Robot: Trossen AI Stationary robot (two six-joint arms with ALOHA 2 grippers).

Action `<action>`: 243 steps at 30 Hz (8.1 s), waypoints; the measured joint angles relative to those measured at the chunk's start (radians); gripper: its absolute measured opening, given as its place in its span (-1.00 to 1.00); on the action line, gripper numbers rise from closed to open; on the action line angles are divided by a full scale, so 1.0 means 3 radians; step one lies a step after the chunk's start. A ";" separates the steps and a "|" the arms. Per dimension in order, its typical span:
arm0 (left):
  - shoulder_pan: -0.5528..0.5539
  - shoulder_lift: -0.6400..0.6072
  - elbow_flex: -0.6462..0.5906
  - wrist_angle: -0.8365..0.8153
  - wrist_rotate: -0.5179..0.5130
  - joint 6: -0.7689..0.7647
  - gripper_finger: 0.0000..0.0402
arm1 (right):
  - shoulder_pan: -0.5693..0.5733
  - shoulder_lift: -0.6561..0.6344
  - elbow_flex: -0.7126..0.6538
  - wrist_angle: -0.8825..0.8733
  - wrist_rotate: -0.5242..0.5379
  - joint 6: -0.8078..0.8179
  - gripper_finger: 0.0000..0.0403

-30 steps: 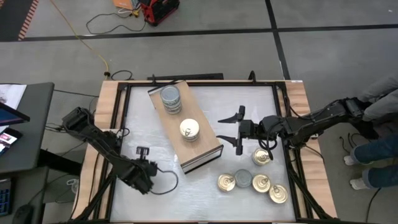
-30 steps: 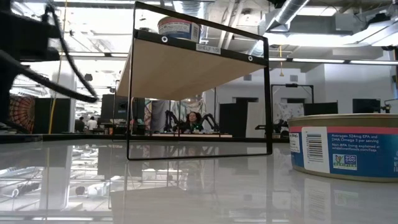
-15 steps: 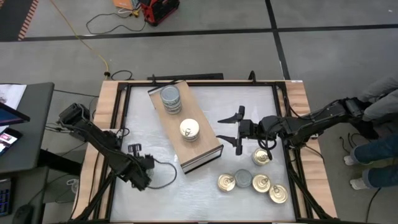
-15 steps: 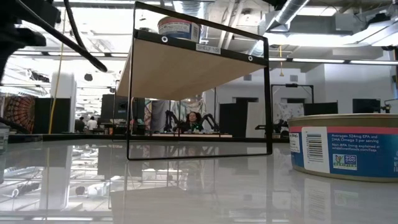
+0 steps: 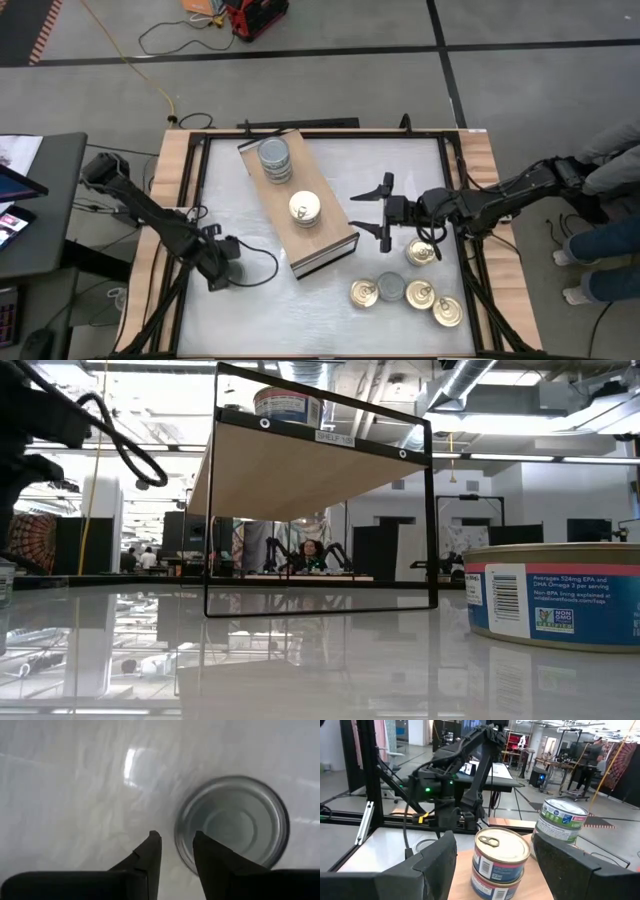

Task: Stack canned seafood by type on shelf
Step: Stack the green tuna can on top of the other green tuna can on the shelf

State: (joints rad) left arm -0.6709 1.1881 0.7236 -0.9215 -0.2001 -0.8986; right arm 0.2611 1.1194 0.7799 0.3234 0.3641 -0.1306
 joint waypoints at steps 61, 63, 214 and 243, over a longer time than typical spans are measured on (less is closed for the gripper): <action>0.0765 -0.1147 -0.0464 0.0225 -0.0033 -0.0073 -0.88 | -0.0018 0.0000 0.0000 0.0007 0.0000 0.0005 0.44; 0.0834 -0.1233 -0.0464 0.0225 -0.0030 -0.0055 -0.74 | -0.0018 0.0000 0.0000 0.0007 0.0000 0.0005 0.44; 0.0186 0.0338 0.1022 -0.1570 -0.0125 -0.1877 0.13 | 0.0045 0.0151 0.0001 0.0256 -0.0081 -0.0233 0.44; 0.0190 0.0039 0.0159 -0.0603 0.0135 -0.1373 -0.26 | 0.0038 0.0151 0.0001 0.0272 -0.0092 -0.0267 0.44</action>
State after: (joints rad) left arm -0.6139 1.1998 0.7714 -1.1023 -0.1596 -1.3105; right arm 0.2726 1.1648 0.7803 0.4049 0.3367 -0.2105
